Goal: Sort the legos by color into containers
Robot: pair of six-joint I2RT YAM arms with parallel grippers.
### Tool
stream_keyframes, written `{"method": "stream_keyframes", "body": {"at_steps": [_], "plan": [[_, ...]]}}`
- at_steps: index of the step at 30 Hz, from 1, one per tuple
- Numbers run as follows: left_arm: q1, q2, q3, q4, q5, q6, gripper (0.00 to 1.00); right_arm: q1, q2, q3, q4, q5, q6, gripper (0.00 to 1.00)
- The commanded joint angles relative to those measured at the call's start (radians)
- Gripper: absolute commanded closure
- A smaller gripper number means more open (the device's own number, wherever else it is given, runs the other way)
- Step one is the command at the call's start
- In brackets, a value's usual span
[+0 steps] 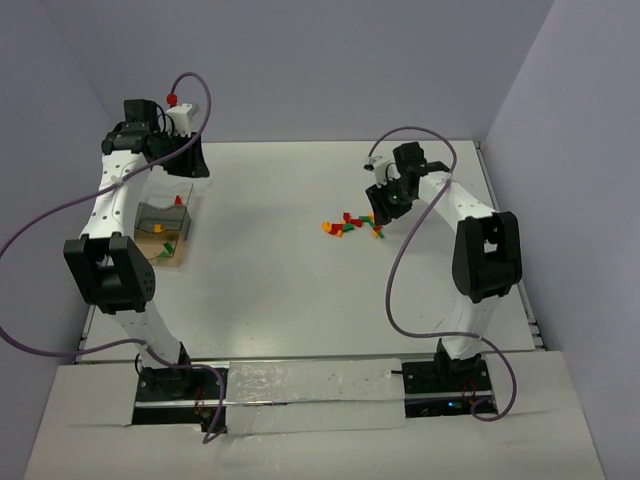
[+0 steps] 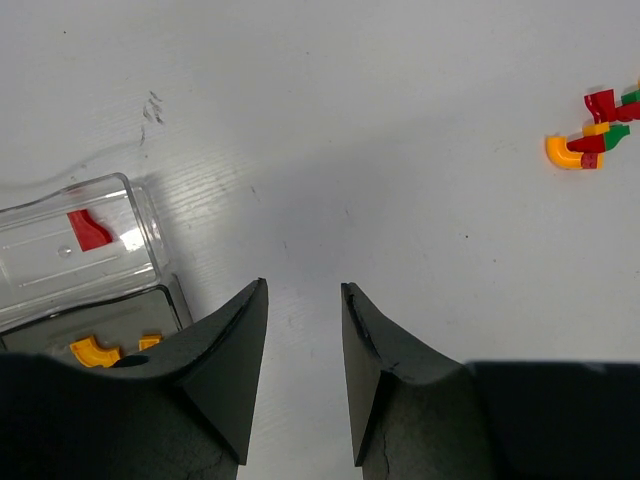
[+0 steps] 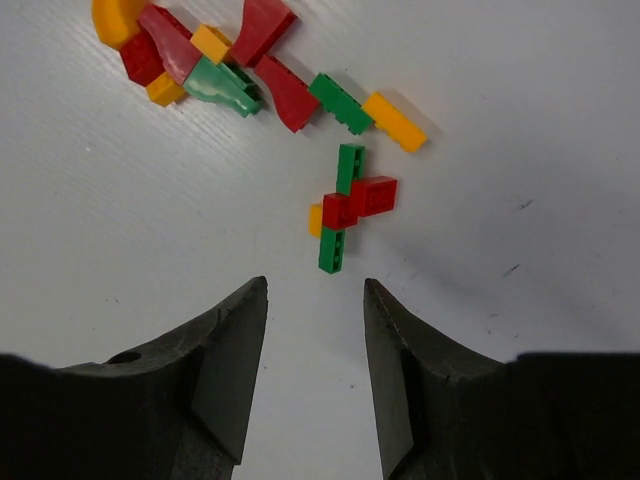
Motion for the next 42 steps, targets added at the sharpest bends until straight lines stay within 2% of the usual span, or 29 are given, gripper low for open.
{"method": "stream_keyframes", "body": {"at_steps": [1,8,13,19,24,27,35,42], "plan": [[0.000,-0.005,0.007,0.025,0.027,-0.021,0.55,-0.057,0.078,0.098,-0.100,-0.116,-0.009,0.46],[0.000,-0.006,0.001,0.017,0.010,-0.015,0.56,-0.097,0.163,0.174,-0.150,-0.146,0.005,0.49],[-0.001,-0.001,-0.003,0.012,-0.002,-0.010,0.56,-0.097,0.199,0.194,-0.217,-0.238,-0.018,0.49],[-0.001,0.016,0.026,-0.014,-0.004,-0.003,0.56,-0.114,0.246,0.191,-0.260,-0.304,-0.030,0.45],[-0.001,0.037,0.075,-0.039,-0.008,0.003,0.56,-0.126,0.288,0.209,-0.262,-0.269,-0.027,0.40],[-0.001,0.040,0.082,-0.045,-0.011,0.003,0.56,-0.137,0.299,0.212,-0.262,-0.271,-0.026,0.40],[-0.002,0.040,0.073,-0.046,-0.019,0.004,0.56,-0.138,0.350,0.258,-0.307,-0.371,-0.048,0.52],[-0.003,0.040,0.061,-0.050,-0.030,0.005,0.56,-0.145,0.389,0.279,-0.328,-0.399,-0.053,0.57]]}}
